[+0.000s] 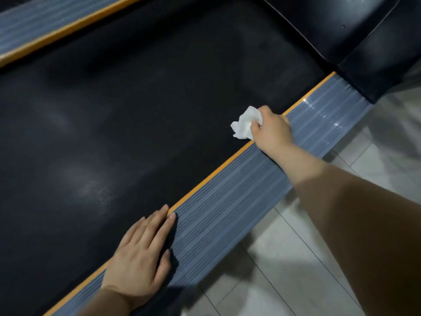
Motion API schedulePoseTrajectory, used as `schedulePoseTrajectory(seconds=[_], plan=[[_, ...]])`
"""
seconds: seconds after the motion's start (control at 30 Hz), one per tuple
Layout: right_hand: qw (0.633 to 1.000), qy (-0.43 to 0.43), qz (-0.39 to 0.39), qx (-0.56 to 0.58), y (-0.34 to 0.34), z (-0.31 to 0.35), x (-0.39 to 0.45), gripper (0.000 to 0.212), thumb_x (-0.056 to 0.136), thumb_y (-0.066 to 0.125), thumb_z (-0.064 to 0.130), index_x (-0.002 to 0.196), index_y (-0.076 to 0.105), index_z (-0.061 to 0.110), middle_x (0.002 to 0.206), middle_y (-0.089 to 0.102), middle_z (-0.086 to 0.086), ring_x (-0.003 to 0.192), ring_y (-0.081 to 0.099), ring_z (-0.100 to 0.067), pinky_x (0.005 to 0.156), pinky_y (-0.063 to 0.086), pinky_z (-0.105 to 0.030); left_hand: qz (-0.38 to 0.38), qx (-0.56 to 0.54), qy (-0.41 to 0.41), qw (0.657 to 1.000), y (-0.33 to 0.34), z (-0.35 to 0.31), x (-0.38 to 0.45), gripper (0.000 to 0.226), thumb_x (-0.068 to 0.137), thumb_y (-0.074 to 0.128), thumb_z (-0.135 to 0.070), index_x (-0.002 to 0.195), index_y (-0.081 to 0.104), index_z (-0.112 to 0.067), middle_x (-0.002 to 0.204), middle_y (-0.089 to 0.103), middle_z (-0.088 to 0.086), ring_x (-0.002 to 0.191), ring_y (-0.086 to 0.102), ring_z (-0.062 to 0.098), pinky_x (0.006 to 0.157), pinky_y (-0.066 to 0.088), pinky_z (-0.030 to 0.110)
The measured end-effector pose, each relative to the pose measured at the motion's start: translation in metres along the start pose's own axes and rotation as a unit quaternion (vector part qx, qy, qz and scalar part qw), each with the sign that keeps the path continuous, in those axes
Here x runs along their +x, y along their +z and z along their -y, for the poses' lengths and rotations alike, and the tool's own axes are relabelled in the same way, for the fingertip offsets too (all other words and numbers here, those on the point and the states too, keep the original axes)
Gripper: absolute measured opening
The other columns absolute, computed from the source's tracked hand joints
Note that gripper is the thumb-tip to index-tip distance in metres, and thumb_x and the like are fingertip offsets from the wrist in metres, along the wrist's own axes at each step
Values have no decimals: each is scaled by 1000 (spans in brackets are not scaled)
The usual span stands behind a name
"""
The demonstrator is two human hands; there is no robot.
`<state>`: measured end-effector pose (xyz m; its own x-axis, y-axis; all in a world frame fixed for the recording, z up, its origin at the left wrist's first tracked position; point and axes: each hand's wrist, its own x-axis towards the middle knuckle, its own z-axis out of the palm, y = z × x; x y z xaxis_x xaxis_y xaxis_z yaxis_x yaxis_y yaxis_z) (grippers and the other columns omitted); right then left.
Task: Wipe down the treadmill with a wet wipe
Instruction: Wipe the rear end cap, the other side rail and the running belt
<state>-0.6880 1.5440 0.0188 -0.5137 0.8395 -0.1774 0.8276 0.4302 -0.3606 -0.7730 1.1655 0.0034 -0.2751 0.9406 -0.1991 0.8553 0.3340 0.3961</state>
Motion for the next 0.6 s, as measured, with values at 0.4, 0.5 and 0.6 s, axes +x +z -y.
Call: schedulePoseTrajectory(seconds=[0.4, 0.5, 0.6], plan=[[995, -39, -84, -38, 13, -8, 13, 12, 91, 48, 21, 99, 53, 14, 74, 59, 3, 76, 57, -20, 102, 37, -35, -187, -213, -75, 956, -59, 12, 172, 32, 86, 44, -22, 112, 60, -11, 117, 58, -3, 123, 48, 23, 114, 30, 38], [995, -45, -86, -35, 14, -8, 14, 14, 90, 43, 26, 96, 52, 16, 71, 48, 9, 72, 53, -19, 98, 38, -36, -148, -93, -47, 983, -85, 24, 283, 48, 87, 46, -23, 132, 52, -7, 140, 51, 10, 140, 34, 28, 121, 20, 42], [996, -46, -72, -37, 15, -8, 15, 13, 90, 44, 26, 98, 52, 18, 76, 58, 5, 77, 55, -19, 98, 37, -36, -45, 2, -82, 996, -92, 41, 350, 62, 96, 49, -28, 154, 29, -19, 164, 21, 3, 152, 9, 28, 124, 5, 45]])
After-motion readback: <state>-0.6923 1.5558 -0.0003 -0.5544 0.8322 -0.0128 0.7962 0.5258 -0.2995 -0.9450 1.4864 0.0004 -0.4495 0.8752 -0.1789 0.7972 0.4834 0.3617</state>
